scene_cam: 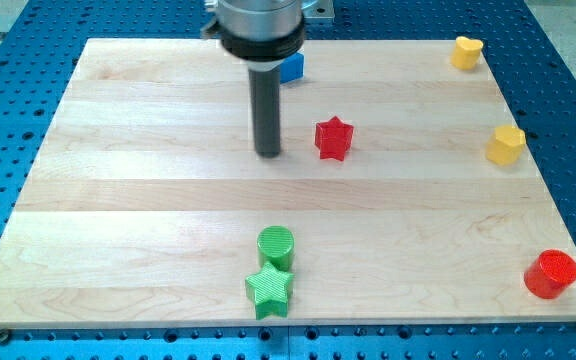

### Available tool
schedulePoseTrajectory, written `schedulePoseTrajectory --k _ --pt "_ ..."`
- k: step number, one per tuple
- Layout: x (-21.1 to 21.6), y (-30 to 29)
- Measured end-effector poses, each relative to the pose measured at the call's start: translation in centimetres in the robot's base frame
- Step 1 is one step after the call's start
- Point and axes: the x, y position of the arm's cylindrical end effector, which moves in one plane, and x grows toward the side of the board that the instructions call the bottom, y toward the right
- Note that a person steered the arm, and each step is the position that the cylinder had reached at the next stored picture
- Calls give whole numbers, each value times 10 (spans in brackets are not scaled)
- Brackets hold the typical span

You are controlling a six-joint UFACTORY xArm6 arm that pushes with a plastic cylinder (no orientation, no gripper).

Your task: Move the red star diagonally to the red circle

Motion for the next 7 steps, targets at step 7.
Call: schedulePoseTrajectory --k 7 --pt "-14 97"
